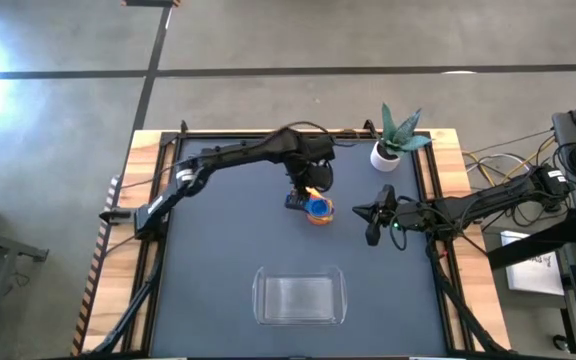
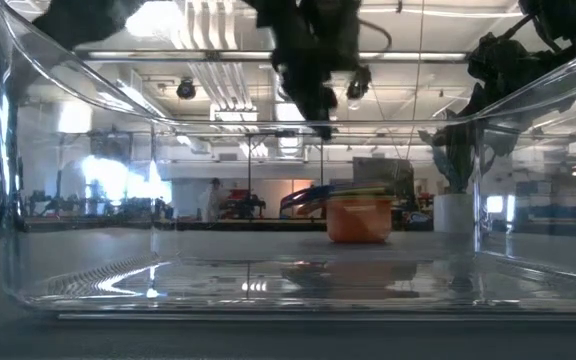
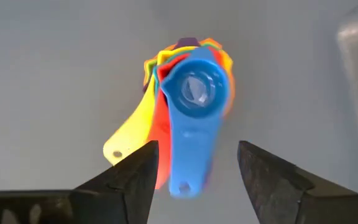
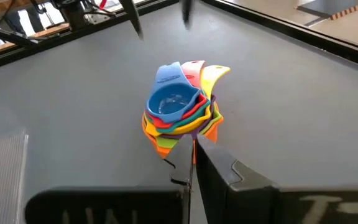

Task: Nest measuring cups in basket
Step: Adjust the stacked measuring cups on the table

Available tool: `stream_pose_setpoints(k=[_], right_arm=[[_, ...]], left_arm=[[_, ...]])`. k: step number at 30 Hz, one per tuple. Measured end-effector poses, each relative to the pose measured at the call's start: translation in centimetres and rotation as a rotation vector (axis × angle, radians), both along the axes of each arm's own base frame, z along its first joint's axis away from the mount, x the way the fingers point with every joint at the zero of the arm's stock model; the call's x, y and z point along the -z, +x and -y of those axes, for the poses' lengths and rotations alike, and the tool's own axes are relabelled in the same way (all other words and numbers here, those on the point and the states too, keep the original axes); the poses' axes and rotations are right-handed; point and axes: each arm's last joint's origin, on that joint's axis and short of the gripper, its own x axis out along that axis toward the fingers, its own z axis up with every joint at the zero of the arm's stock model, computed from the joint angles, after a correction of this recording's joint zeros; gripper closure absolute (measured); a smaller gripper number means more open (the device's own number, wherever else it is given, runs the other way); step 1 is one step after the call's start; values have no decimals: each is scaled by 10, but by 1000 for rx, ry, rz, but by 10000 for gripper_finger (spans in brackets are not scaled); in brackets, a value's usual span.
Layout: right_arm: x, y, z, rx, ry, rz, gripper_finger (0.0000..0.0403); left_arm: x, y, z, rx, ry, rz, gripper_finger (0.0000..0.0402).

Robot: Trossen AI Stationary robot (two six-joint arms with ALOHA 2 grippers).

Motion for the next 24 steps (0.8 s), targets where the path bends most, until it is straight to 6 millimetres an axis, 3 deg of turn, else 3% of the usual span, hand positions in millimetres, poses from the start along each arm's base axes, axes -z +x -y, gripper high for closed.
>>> stream_pose_setpoints(k=[3, 8, 18, 24], right_arm=[[0, 0, 0, 1, 3, 3, 394], [0, 0, 0, -6, 5, 0, 394], [0, 0, 0, -17, -17, -3, 394], [-5, 2, 0, -1, -26, 50, 394]], left_arm=[[-24, -15, 4, -22, 2, 46, 202], [-41, -46, 12, -64, 2, 161, 217], [-12, -123, 39, -179, -57, 576, 233], [-1, -152, 55, -186, -95, 897, 233]])
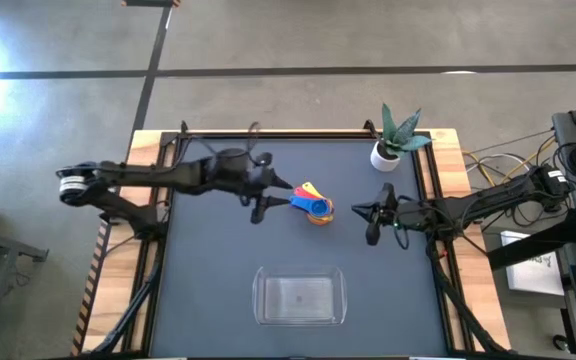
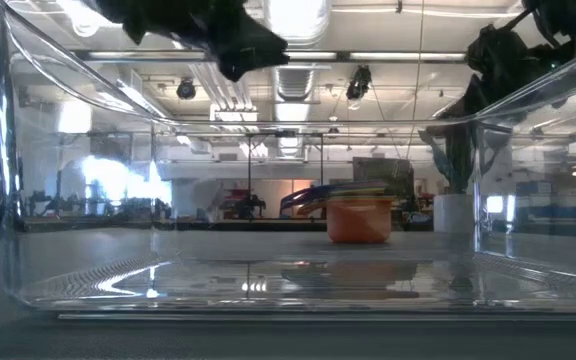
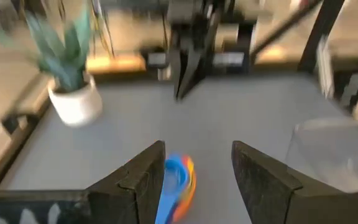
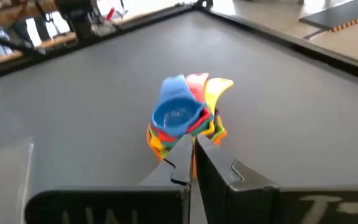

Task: Nest measuring cups in basket
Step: Adjust the stacked measuring cups on the table

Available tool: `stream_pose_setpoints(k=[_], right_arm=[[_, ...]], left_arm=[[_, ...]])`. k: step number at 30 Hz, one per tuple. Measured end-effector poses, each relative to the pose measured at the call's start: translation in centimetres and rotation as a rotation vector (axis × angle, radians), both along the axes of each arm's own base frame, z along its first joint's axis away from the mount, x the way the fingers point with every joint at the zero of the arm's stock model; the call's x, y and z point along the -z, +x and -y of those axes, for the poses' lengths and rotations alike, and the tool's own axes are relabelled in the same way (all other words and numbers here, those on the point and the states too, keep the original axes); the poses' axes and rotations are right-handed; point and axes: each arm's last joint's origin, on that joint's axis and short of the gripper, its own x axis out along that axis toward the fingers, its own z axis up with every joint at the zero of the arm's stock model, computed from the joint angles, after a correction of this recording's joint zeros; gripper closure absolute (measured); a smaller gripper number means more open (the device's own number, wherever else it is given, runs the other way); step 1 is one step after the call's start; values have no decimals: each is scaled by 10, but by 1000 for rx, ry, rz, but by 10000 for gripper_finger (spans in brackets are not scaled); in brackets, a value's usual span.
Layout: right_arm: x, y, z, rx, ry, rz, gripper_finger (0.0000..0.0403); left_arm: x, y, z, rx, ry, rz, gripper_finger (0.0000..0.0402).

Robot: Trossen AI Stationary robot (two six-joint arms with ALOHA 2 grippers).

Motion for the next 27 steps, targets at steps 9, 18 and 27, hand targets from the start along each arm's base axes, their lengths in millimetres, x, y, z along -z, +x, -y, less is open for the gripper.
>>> stream_pose_setpoints(k=[9, 18, 27], right_arm=[[-5, 2, 4, 27, -5, 53, 394], [-5, 2, 4, 8, -50, 39, 394], [-5, 3, 2, -47, -26, 35, 367]], left_arm=[[24, -18, 6, -9, -28, 212, 233], [34, -8, 2, -48, -2, 223, 233], [30, 17, -2, -56, 7, 263, 233]])
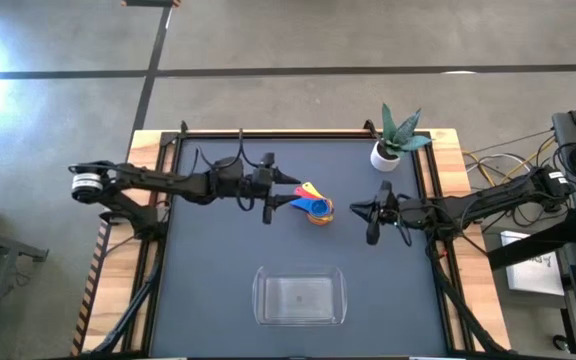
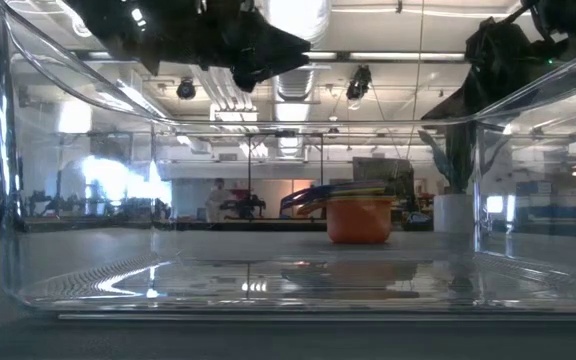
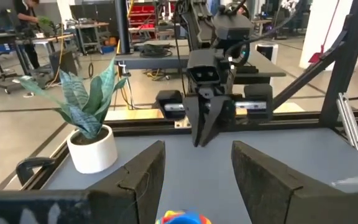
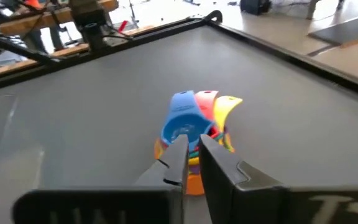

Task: Nest measuring cups in basket
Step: Adjust the stacked measuring cups on the table

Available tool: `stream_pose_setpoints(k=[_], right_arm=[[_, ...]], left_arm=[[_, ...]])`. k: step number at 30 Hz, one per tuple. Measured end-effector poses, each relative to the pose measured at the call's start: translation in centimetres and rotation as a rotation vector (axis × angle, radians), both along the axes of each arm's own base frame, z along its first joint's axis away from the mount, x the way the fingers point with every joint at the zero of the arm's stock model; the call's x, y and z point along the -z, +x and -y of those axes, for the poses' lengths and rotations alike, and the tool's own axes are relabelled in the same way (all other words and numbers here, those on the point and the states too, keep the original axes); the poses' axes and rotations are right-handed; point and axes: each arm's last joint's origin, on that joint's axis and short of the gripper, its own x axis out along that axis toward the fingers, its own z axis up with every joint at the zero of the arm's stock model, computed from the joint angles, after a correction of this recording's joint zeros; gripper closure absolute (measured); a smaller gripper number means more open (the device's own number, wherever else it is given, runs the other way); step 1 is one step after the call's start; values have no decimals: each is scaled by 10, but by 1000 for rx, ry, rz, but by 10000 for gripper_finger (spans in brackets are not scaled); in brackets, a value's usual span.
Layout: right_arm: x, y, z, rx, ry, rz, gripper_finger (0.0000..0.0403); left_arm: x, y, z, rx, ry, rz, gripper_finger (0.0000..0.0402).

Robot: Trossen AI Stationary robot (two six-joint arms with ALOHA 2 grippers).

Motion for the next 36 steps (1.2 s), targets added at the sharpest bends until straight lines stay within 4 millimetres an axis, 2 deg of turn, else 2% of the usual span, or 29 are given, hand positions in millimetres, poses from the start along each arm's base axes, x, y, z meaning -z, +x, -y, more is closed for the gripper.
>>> stream_pose_setpoints(k=[8, 14, 36], right_arm=[[4, -1, 0, -6, 8, -41, 290], [4, -1, 0, -7, 5, -44, 259], [4, -2, 1, 41, -17, -42, 252]], left_arm=[[4, 9, -2, 0, -9, -1, 233], [-1, 12, -2, 0, 20, 83, 233], [3, 13, -2, 29, 42, 68, 233]])
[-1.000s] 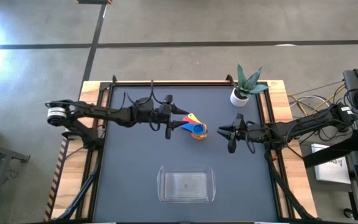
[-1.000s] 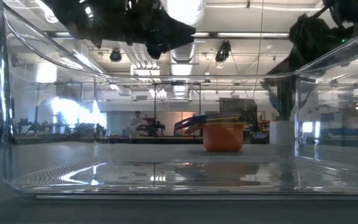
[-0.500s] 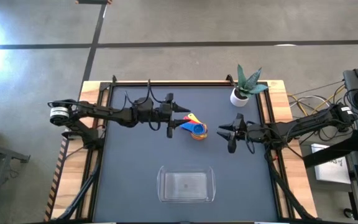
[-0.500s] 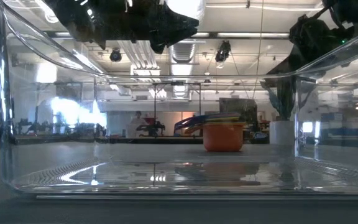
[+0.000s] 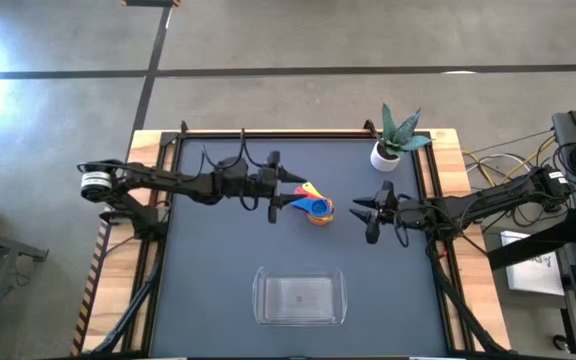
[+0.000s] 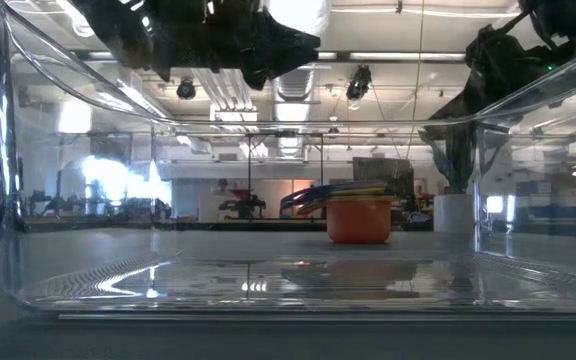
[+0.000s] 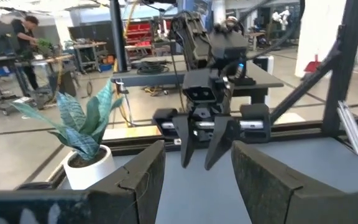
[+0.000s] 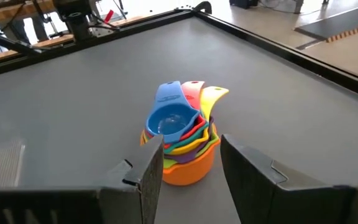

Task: Nest measuring cups in basket
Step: Adjust the stacked measuring cups on the table

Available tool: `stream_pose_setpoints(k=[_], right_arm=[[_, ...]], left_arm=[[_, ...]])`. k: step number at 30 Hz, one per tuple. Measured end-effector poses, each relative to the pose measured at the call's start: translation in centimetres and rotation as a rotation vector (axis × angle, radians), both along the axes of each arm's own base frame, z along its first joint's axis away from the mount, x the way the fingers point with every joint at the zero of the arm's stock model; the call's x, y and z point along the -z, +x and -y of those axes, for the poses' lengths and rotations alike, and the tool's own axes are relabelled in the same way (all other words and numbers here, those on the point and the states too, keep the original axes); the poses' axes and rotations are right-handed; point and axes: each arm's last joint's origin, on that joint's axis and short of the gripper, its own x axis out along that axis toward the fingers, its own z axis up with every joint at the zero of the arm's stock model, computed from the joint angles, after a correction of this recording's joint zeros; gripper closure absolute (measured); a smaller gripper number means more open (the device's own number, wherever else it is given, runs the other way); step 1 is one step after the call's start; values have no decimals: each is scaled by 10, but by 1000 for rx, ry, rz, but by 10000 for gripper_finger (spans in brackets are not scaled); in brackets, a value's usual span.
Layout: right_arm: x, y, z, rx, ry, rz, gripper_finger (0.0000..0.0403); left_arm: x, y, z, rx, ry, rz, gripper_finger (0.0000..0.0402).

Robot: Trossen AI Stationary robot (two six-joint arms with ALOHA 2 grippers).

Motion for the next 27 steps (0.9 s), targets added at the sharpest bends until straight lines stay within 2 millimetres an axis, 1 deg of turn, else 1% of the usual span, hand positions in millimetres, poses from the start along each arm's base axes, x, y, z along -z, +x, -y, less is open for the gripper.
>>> stream_pose_setpoints(k=[5, 11, 19, 24, 27], right_arm=[[-1, 0, 0, 3, -1, 9, 254], [-1, 0, 0, 6, 11, 15, 248], [-1, 0, 3, 8, -26, 0, 214], [-1, 1, 9, 47, -10, 2, 193], [-5, 3, 13, 42, -27, 1, 184]], left_arm=[[6, 3, 0, 6, 1, -19, 233], [-1, 7, -1, 6, 19, -9, 233], [-6, 13, -2, 10, 77, -88, 233], [-16, 17, -4, 8, 114, -87, 233], [-18, 17, -6, 3, 140, -84, 233]])
